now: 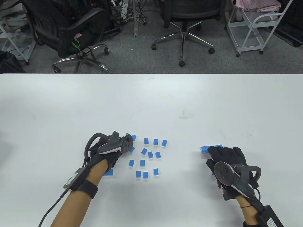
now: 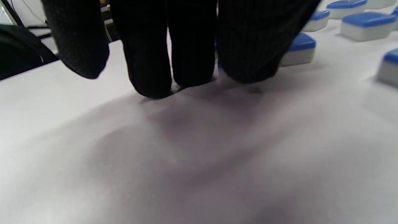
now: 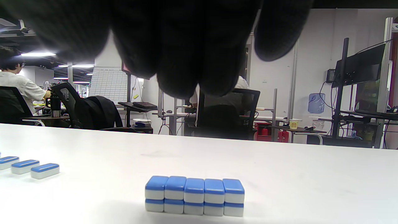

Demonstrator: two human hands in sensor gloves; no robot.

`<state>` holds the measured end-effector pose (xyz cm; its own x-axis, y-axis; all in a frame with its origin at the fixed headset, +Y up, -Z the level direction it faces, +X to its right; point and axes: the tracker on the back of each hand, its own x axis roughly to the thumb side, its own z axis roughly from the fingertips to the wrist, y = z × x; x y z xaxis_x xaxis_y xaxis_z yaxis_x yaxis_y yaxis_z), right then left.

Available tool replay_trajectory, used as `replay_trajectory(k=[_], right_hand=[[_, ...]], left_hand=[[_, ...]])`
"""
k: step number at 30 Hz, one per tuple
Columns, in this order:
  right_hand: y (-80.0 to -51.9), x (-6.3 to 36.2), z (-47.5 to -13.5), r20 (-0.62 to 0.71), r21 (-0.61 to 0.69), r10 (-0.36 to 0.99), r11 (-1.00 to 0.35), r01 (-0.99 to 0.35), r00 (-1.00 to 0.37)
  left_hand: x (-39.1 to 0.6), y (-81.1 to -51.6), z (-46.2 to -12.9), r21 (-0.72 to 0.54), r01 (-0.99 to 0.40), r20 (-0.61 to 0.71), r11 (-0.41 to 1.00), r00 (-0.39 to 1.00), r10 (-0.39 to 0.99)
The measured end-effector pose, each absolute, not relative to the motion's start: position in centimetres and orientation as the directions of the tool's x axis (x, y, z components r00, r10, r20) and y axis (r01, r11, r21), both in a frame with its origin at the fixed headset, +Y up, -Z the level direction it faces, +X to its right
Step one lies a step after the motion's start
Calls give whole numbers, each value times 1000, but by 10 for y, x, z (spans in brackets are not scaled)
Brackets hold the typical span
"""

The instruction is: Build mahjong tile wall

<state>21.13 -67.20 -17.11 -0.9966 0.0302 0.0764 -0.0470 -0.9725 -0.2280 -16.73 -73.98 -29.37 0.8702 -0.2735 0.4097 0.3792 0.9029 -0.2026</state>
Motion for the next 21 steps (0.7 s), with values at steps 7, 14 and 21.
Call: replay_trajectory(k=[7,14,21], right_hand=[[-673,210,-171,89,-226,25,-973,-44,-996],[-673,210,-170,95,-227,30,-973,-51,-995],[-677,207,-172,97,-212,23,-976,-44,-995]], left_hand=[[-176,-741,-293,-258,351,387,900,891,-236],[-277,-734,-275,-378,37,120,925,993,9],[-343,-736,-218,-329,-325,-23,887,941,337]])
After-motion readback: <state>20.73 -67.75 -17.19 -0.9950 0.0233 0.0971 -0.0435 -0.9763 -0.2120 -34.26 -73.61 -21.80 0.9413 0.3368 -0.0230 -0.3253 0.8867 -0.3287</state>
